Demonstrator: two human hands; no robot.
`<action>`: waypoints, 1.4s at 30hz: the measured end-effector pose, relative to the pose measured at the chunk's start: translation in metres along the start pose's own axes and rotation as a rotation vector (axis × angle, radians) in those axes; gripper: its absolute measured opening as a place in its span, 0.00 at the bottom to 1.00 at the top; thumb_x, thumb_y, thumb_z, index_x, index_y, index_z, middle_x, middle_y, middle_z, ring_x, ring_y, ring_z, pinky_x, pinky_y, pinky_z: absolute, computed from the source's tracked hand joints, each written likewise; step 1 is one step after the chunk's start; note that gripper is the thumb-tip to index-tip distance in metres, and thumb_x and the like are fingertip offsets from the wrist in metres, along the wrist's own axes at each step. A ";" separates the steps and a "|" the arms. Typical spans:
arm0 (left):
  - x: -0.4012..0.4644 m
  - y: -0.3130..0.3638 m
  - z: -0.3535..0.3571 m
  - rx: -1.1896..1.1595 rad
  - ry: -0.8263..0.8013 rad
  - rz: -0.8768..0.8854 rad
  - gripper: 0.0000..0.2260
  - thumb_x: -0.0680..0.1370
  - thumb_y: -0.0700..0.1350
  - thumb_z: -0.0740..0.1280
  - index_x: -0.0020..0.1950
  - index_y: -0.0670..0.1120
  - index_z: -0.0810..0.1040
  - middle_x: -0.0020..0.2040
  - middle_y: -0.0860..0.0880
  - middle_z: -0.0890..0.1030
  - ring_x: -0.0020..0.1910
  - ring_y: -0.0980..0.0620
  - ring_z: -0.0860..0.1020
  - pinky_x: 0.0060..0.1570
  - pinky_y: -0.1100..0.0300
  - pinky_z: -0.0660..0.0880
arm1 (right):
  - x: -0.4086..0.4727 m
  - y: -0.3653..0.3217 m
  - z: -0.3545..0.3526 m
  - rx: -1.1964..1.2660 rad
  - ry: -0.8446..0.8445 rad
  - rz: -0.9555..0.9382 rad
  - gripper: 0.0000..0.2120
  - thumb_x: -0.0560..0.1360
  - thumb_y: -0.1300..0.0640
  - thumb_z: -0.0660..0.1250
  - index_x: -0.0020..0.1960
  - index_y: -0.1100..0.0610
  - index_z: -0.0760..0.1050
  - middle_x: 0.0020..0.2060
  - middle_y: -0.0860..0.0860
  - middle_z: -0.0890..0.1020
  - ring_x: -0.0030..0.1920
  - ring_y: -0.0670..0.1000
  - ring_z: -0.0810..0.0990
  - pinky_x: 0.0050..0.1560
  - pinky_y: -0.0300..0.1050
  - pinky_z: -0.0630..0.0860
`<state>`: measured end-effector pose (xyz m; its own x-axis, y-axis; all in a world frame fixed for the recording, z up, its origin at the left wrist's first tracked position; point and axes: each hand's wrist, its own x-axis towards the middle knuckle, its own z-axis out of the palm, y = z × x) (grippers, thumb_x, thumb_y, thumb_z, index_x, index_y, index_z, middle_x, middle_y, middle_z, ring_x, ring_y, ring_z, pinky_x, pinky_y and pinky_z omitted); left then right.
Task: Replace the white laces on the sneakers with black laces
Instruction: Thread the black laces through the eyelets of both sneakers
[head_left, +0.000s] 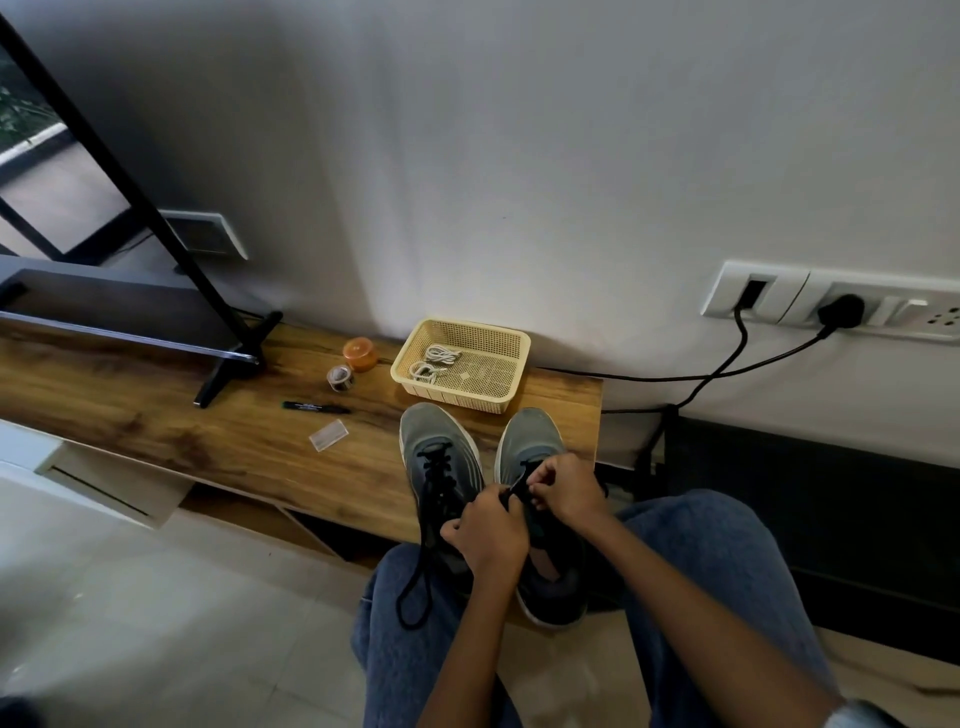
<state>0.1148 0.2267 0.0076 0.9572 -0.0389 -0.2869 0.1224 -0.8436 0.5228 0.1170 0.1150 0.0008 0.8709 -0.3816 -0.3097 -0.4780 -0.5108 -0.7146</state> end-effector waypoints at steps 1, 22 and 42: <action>0.001 0.000 0.000 -0.014 -0.009 -0.009 0.11 0.81 0.50 0.59 0.59 0.51 0.78 0.53 0.51 0.82 0.55 0.50 0.76 0.56 0.53 0.59 | 0.000 0.000 0.001 -0.007 0.008 0.005 0.14 0.76 0.65 0.66 0.34 0.52 0.73 0.34 0.51 0.81 0.32 0.45 0.79 0.36 0.36 0.77; 0.005 -0.004 0.003 -0.150 -0.029 -0.027 0.11 0.80 0.48 0.62 0.61 0.51 0.78 0.56 0.50 0.81 0.58 0.49 0.75 0.61 0.50 0.65 | 0.005 0.002 0.011 -0.127 0.033 -0.051 0.05 0.73 0.65 0.66 0.43 0.62 0.81 0.42 0.53 0.83 0.45 0.50 0.80 0.48 0.44 0.77; 0.005 -0.001 -0.001 -0.116 -0.072 -0.031 0.12 0.81 0.49 0.61 0.63 0.54 0.76 0.59 0.51 0.79 0.61 0.49 0.73 0.57 0.53 0.60 | 0.005 0.011 0.011 0.017 0.016 -0.053 0.05 0.74 0.64 0.67 0.44 0.57 0.81 0.39 0.50 0.82 0.41 0.47 0.79 0.45 0.41 0.76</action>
<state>0.1201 0.2281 0.0061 0.9317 -0.0550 -0.3590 0.1856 -0.7775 0.6009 0.1171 0.1162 -0.0151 0.8928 -0.3666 -0.2618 -0.4294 -0.5169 -0.7405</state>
